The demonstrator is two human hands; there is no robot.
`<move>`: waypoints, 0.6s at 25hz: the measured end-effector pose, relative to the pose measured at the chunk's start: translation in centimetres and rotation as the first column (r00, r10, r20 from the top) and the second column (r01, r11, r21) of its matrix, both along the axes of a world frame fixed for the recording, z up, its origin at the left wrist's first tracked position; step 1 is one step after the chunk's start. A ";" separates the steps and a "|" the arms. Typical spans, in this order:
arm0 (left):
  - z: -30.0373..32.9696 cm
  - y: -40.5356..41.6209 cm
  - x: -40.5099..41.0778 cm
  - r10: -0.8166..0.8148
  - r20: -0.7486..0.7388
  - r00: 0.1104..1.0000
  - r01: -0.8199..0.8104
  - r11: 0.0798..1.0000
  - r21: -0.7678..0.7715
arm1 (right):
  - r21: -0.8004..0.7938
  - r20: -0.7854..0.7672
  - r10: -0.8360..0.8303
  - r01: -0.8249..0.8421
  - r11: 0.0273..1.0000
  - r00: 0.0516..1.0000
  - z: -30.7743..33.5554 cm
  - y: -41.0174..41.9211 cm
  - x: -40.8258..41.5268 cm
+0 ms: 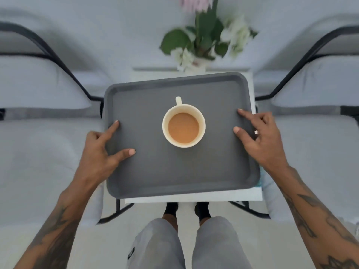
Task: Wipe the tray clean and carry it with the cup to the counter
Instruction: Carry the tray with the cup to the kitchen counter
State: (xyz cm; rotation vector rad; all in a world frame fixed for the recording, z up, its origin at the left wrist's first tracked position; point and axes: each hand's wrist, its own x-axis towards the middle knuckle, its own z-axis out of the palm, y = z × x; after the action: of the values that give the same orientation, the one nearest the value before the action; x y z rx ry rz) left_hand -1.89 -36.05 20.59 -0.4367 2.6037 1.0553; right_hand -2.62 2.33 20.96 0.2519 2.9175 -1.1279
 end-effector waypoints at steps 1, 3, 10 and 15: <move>3.4 -0.2 -0.5 0.010 -0.038 0.999 -0.010 1.000 0.015 | -0.006 -0.058 -0.004 0.004 1.000 0.998 3.3 -0.1 -0.5; 10.0 -0.5 -1.3 0.037 -0.110 0.993 -0.032 0.998 0.051 | -0.022 -0.138 -0.019 0.016 1.000 0.990 9.7 -0.2 -1.6; 27.5 -2.1 -3.9 0.148 -0.344 0.927 -0.061 0.966 0.250 | -0.089 -0.169 -0.074 0.060 0.994 0.983 27.7 -1.2 -4.4; 34.8 -2.7 -4.5 0.210 -0.432 0.877 -0.069 0.945 0.319 | -0.104 -0.215 -0.060 0.038 0.994 0.975 35.2 -1.6 -5.6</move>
State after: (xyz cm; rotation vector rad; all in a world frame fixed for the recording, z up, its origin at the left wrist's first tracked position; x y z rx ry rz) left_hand -6.40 -38.72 55.36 -0.3381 2.7642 1.7610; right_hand -8.22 0.71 56.20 0.2133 3.0438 -1.3876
